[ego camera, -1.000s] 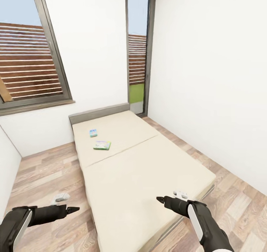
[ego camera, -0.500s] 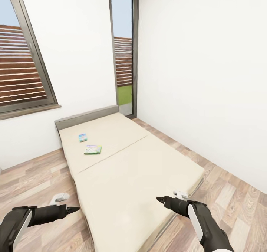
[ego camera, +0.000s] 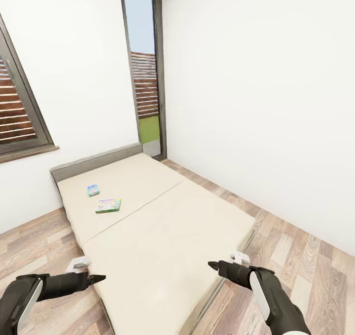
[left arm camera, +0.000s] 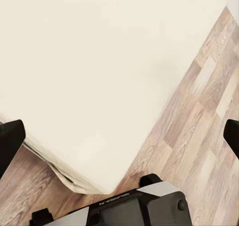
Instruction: Put all the toys in the child's room - the three board games (two on the bed and one on the table), the two jigsaw puzzles on the table, and the tennis ball on the table - inside the toy box on the table in the child's room.
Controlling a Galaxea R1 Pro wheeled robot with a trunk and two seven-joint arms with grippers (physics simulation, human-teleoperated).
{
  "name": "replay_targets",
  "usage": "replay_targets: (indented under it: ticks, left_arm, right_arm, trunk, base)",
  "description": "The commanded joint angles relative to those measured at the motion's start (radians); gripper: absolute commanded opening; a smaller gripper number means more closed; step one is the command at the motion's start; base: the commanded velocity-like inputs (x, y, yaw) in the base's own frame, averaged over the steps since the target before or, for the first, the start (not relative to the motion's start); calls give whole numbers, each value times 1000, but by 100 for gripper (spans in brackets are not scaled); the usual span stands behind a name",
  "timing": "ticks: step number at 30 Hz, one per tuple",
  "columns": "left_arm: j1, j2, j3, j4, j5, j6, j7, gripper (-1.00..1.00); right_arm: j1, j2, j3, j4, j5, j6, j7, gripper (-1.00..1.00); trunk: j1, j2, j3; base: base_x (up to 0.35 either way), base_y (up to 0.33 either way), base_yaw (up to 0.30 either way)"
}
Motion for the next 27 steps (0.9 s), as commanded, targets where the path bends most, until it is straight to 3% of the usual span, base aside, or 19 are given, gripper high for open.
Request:
replay_targets:
  ticks: [1, 27]
  left_arm:
    - [-1, 0, 2, -1, 0, 8, -4, 100]
    - [-1, 1, 2, -1, 1, 6, -4, 100]
  right_arm:
    - [-1, 1, -4, -1, -6, 7, 1, 100]
    - [-1, 1, -4, 1, -7, 7, 1, 100]
  trunk:
    - [1, -2, -1]
    - [1, -2, 24]
  base:
    - [0, 4, -239]
    - [-21, 24, -239]
